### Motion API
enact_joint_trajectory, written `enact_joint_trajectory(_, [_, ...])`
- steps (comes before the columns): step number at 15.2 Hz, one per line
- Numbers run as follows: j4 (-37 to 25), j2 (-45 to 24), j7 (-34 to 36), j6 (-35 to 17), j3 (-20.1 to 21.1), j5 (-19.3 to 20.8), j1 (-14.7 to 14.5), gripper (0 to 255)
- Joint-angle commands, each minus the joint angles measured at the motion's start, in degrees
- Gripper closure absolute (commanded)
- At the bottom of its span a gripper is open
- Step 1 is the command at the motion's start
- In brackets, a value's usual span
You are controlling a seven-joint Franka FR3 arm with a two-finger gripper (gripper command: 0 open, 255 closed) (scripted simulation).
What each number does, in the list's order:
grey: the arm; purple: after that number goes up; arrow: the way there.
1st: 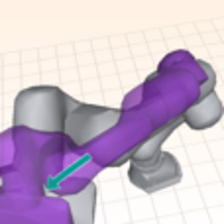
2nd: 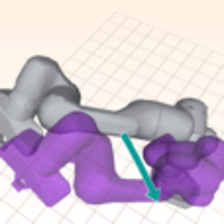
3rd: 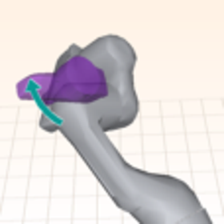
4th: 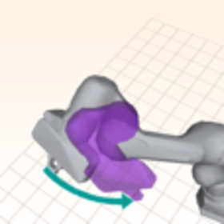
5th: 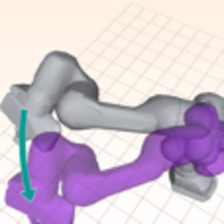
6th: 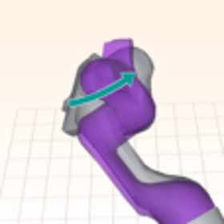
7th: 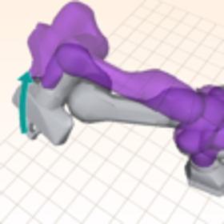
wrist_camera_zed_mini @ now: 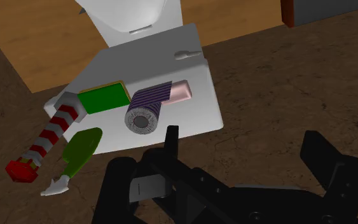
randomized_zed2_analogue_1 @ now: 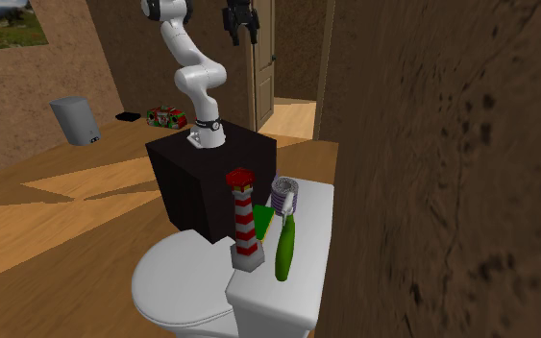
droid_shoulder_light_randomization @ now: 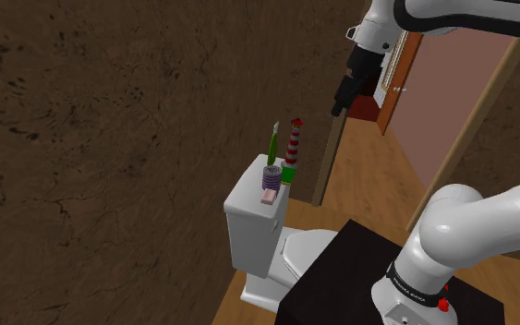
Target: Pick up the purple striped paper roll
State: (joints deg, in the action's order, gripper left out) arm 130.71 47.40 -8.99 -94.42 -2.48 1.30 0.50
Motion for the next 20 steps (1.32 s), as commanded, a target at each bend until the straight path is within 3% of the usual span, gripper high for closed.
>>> enact_joint_trajectory(1, [0.0,0.0,0.0,0.0,0.0,0.0,0.0,0])
enact_joint_trajectory(11, [4.0,-14.8,-1.7,-15.7,-3.0,1.3,0.9,0])
enact_joint_trajectory(20, [1.6,-32.3,-3.6,-28.0,-5.7,1.0,1.4,0])
